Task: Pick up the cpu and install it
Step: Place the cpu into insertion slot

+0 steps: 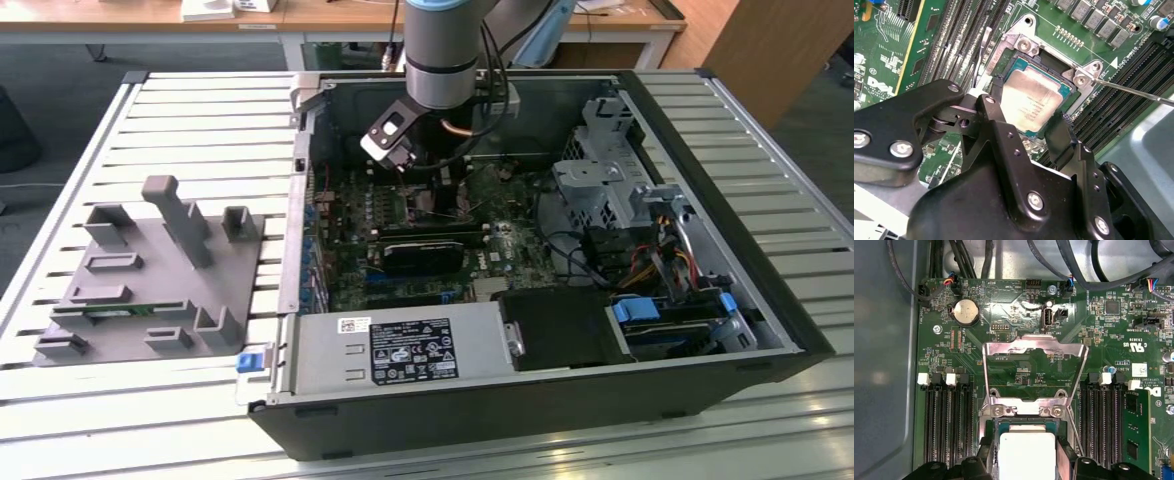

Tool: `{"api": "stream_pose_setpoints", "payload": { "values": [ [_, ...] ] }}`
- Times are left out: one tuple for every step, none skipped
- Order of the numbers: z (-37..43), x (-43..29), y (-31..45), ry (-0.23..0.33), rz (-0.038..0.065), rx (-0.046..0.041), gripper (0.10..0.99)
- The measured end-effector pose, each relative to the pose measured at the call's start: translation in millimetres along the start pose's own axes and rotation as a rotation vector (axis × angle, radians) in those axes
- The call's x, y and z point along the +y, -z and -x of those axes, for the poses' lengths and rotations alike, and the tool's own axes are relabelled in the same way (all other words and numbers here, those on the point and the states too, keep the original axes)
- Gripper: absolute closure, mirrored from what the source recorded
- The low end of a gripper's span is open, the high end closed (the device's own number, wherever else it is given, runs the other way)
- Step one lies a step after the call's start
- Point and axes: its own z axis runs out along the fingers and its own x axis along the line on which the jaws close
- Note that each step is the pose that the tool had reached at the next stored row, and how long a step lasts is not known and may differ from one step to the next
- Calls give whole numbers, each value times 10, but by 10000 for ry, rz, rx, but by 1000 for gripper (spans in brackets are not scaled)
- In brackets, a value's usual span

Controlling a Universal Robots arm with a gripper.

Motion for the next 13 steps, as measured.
{"api": "stream_pose_setpoints", "payload": {
  "values": [
    [0, 0, 0, -1, 0, 0, 475],
    [0, 0, 0, -2, 1, 1, 475],
    [0, 0, 0, -2, 0, 0, 475],
    [-1, 0, 4, -2, -1, -1, 475],
    [0, 0, 9, -2, -1, -2, 475],
    [0, 1, 13, -2, 0, -2, 475],
    [0, 1, 20, -2, 0, -3, 475],
    [0, 1, 27, -2, 0, -4, 475],
    [0, 2, 33, -2, 0, -3, 475],
    [0, 2, 42, -2, 1, -2, 475],
    [0, 3, 50, -2, 0, -3, 475],
    [0, 3, 60, -2, 1, -3, 475],
    [1, 3, 72, -2, 0, -3, 475]
  ]
}}
